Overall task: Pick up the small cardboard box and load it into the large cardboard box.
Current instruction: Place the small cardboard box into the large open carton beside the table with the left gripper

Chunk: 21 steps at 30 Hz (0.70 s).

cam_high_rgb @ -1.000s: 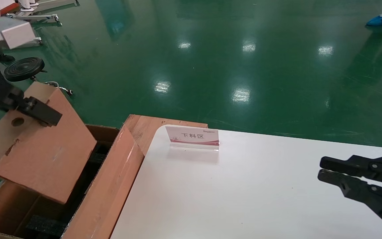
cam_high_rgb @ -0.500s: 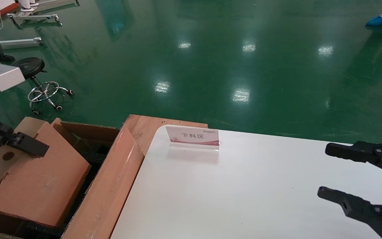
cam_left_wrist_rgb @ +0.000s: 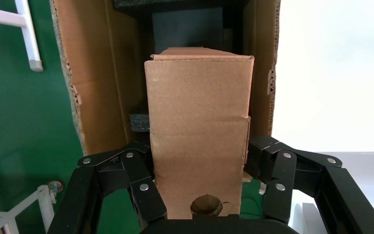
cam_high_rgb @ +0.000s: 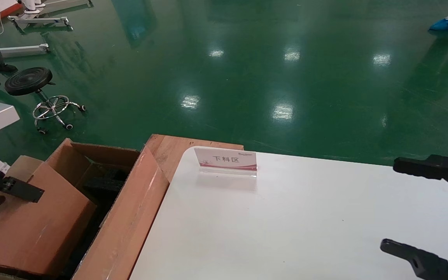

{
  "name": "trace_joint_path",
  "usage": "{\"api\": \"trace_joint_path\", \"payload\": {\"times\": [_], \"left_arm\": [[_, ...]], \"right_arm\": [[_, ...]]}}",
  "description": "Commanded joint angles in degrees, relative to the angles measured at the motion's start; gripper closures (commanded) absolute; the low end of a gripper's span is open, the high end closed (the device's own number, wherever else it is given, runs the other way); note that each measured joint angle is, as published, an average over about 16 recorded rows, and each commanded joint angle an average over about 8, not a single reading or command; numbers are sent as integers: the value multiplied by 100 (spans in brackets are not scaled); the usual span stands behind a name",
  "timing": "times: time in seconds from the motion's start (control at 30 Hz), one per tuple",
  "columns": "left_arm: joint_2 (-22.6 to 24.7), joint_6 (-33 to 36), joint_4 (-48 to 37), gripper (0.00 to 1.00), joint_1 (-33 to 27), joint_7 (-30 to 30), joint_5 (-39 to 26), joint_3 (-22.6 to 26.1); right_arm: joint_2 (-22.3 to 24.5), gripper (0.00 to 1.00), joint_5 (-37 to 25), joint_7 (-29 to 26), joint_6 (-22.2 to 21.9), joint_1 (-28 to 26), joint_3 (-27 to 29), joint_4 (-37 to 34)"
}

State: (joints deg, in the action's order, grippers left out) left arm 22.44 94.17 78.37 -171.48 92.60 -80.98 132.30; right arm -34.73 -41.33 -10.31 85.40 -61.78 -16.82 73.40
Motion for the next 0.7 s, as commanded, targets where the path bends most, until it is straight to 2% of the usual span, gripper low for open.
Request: {"api": "trace_joint_path", "payload": {"times": [0.03,0.27,0.5,0.7], "left_arm": [[-71,-4,-15,100,17,-98,-57,-15],[-274,-98,-73,100,182,-316,-175,-21],[-218,-397,-373,100,692,-637,-211,-168],[-169,-422,-493,100,795,-813,-275,-229]], "right_arm": [[0,0,0,0,0,0,-1,0],[1,0,2,1,-1,-1,-3,0],[2,0,4,3,-2,-1,-5,0],[3,0,5,4,-3,-2,-7,0]]}}
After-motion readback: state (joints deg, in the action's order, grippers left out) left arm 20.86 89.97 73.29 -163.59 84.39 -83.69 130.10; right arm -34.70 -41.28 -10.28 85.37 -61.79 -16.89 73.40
